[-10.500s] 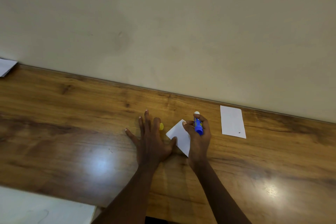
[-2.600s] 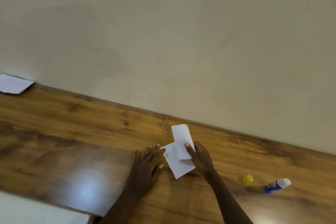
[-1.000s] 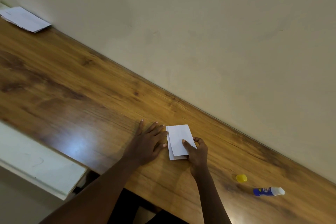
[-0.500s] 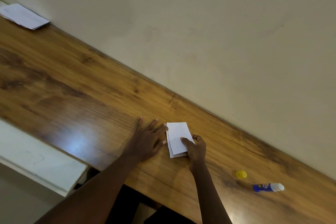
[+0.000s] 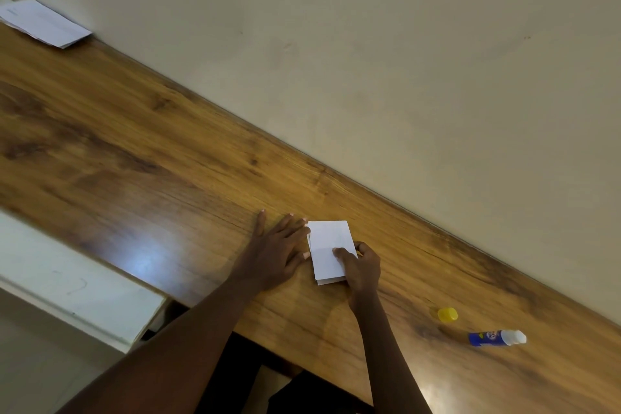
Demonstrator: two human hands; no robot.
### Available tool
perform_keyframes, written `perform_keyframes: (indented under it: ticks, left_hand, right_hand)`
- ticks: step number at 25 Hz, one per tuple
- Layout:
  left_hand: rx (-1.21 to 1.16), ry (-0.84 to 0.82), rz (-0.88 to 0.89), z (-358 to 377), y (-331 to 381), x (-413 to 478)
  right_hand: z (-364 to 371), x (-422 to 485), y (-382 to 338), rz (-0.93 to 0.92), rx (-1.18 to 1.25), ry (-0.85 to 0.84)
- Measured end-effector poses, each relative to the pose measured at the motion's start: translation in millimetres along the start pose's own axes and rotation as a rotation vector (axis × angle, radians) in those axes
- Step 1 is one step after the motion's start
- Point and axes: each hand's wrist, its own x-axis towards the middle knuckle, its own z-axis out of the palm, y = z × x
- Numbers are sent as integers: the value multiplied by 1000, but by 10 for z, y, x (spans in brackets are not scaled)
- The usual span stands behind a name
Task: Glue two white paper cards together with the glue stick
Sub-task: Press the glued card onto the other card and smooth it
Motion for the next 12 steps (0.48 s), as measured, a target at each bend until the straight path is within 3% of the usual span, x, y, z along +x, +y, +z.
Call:
perform_keyframes:
  ticks: [9,12]
  left_hand:
    - [25,8,-12,16,0,1]
    - [17,17,-11,19,3,-6]
  right_hand:
    - [-86,33,4,164,386,-62]
    - [-94,33,19,161,379,-71]
